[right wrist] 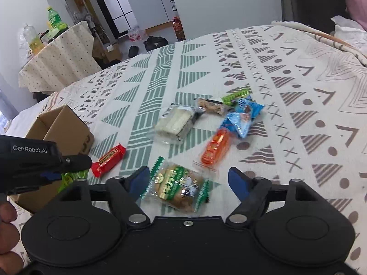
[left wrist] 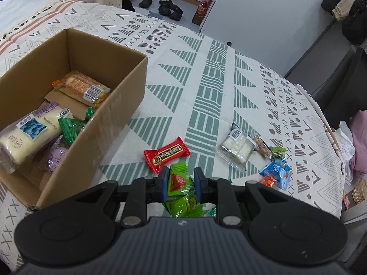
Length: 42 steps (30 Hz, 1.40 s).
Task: Organize snacks
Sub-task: 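Grasp the round bun pack with the right gripper while the left gripper holds the green pack, then carry the green pack and bun pack over the cardboard box with both grippers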
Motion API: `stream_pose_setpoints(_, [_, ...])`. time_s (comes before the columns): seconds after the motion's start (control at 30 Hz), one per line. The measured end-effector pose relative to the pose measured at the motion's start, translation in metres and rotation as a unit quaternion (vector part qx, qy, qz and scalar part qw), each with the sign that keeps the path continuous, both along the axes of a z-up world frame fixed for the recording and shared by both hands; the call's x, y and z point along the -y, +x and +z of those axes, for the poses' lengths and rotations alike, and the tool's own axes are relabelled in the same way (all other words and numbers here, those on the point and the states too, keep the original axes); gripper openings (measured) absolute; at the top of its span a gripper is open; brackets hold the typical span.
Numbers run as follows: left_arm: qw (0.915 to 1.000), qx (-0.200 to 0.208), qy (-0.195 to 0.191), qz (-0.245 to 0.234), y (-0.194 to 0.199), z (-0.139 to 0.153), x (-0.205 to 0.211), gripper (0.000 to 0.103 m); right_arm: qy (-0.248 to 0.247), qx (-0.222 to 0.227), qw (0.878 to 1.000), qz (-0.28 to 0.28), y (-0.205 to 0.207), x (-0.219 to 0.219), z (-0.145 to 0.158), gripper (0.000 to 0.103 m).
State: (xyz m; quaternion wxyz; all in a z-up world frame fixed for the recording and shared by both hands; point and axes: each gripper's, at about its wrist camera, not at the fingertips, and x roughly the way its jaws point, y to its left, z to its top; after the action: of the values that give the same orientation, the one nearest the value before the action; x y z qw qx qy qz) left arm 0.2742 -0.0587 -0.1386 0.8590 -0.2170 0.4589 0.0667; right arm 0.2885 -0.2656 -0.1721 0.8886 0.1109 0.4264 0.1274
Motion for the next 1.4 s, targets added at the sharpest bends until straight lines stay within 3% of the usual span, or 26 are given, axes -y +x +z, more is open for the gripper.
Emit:
stream_pose_setpoints(0.13, [1.0, 0.0, -0.002, 0.009, 0.003, -0.001, -0.005, 0.022, -0.013, -0.015, 1.0, 0.006, 0.004, -0.018, -0.013, 0.076])
stream_pose_setpoints(0.27, [0.9999, -0.007, -0.002, 0.014, 0.007, -0.005, -0.008, 0.022, -0.035, -0.015, 0.999, 0.008, 0.006, -0.033, -0.019, 0.085])
stream_pose_setpoints(0.43, [0.9998, -0.015, -0.001, 0.016, 0.011, -0.01, -0.008, 0.022, -0.054, -0.025, 0.998, 0.001, 0.012, -0.041, -0.031, 0.086])
stream_pose_setpoints(0.53, [0.9998, -0.016, 0.001, 0.014, 0.013, -0.011, -0.006, 0.022, -0.083, -0.013, 0.996, 0.011, 0.01, -0.046, -0.033, 0.08])
stream_pose_setpoints(0.57, [0.9998, -0.016, 0.001, 0.014, 0.013, -0.011, -0.005, 0.022, -0.085, -0.012, 0.996, 0.013, 0.009, -0.045, -0.033, 0.073])
stream_pose_setpoints(0.77, [0.9999, -0.007, 0.005, 0.012, 0.01, -0.005, -0.005, 0.022, -0.069, -0.015, 0.997, 0.01, 0.009, -0.034, -0.021, 0.059])
stream_pose_setpoints(0.83, [0.9999, -0.003, 0.006, 0.011, 0.008, -0.002, -0.006, 0.022, -0.063, -0.016, 0.998, 0.007, 0.009, -0.033, -0.017, 0.05])
stream_pose_setpoints(1.07, [0.9998, 0.008, -0.003, 0.017, 0.002, 0.01, -0.016, 0.022, -0.066, -0.006, 0.998, 0.007, 0.005, -0.035, -0.005, 0.049])
stream_pose_setpoints(1.4, [0.9986, 0.04, -0.009, 0.034, -0.009, 0.038, -0.037, 0.022, -0.065, 0.034, 0.997, 0.001, -0.005, -0.044, 0.035, 0.049])
